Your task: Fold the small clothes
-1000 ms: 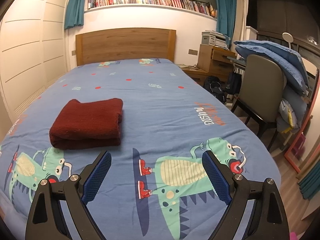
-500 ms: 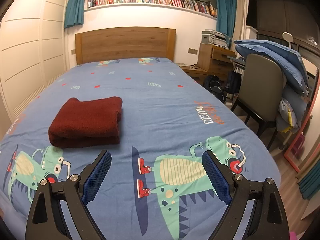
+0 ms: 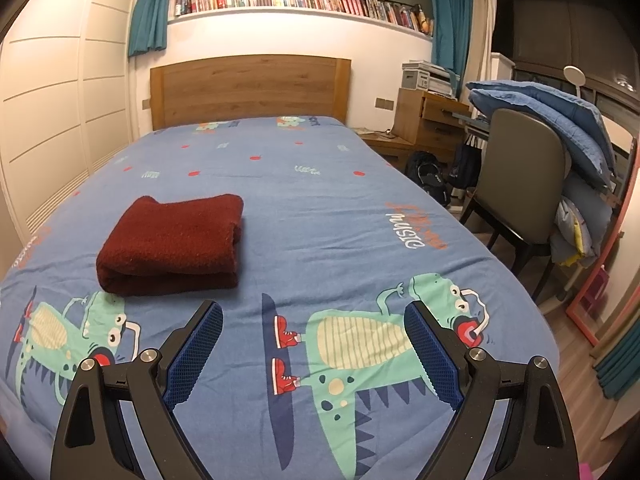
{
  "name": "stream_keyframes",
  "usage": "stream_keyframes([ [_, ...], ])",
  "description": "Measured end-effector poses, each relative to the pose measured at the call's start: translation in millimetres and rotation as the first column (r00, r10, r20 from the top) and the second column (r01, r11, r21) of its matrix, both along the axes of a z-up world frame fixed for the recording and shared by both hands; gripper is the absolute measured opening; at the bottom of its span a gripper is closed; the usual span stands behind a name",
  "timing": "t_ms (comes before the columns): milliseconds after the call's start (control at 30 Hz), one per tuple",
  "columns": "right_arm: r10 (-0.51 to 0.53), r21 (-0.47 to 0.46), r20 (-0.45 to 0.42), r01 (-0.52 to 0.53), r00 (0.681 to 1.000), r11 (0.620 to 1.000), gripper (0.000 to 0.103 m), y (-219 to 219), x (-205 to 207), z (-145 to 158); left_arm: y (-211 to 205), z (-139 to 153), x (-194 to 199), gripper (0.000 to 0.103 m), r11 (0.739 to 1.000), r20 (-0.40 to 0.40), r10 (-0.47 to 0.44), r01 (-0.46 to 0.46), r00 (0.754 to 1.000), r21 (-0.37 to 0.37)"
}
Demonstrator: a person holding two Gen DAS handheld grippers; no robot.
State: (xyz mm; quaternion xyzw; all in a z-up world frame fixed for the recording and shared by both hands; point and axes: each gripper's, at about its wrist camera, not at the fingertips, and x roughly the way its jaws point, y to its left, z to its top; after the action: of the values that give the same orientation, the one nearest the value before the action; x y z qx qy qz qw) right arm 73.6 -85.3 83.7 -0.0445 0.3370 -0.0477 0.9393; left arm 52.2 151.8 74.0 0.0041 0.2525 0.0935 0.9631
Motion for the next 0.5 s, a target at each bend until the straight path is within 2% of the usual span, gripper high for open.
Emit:
stream_keyframes([
  [500, -0.002, -0.005, 0.013, 0.002, 1.0, 1.0, 0.093, 0.3, -4.5, 5.0, 0.8, 1.8, 1.3, 0.102, 1.0, 0.007, -0.006, 0.006, 1.0, 0.005],
])
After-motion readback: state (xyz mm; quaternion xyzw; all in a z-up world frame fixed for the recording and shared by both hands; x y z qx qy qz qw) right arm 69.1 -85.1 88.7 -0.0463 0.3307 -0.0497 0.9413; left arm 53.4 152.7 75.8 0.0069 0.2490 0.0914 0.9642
